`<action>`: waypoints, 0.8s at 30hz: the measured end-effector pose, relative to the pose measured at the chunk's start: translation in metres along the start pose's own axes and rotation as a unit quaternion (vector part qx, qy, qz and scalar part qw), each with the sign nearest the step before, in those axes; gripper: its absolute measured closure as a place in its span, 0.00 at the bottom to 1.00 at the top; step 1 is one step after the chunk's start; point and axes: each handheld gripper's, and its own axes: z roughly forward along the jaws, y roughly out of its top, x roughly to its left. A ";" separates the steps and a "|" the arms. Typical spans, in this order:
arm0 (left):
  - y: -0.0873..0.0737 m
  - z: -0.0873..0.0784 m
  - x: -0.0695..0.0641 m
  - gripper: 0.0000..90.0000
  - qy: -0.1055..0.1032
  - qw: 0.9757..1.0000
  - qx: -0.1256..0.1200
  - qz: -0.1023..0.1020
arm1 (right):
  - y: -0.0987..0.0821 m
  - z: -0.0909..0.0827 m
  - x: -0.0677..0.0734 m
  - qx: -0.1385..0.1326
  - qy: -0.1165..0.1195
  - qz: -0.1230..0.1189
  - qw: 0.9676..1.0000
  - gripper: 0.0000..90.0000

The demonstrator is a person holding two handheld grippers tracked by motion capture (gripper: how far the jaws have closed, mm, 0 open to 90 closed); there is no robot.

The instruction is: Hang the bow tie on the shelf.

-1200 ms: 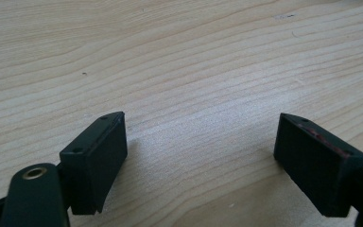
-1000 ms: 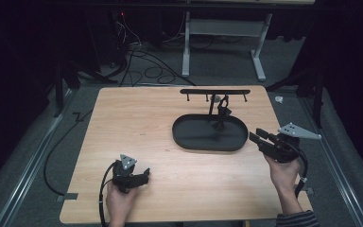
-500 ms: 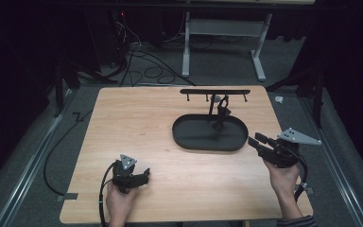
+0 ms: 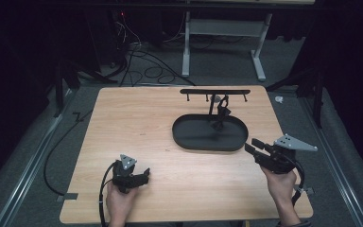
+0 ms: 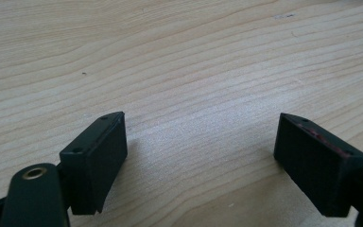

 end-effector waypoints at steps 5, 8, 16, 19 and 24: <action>0.000 0.000 0.000 0.21 0.000 1.000 0.000 0.000 | -0.006 0.002 0.005 0.008 0.016 0.006 1.000 0.67; 0.000 0.000 0.000 0.21 0.000 1.000 0.000 0.000 | -0.007 0.002 0.006 0.009 0.019 0.009 1.000 0.66; 0.000 0.000 0.000 0.21 0.000 1.000 0.000 0.000 | -0.014 0.008 0.011 0.019 0.025 0.001 1.000 0.66; 0.000 0.000 0.000 0.21 0.000 1.000 0.000 0.000 | -0.018 0.010 0.013 0.025 0.024 -0.001 0.999 0.65; 0.000 0.000 0.000 0.20 0.000 1.000 0.000 0.000 | -0.025 0.014 0.016 0.034 0.020 -0.005 0.999 0.65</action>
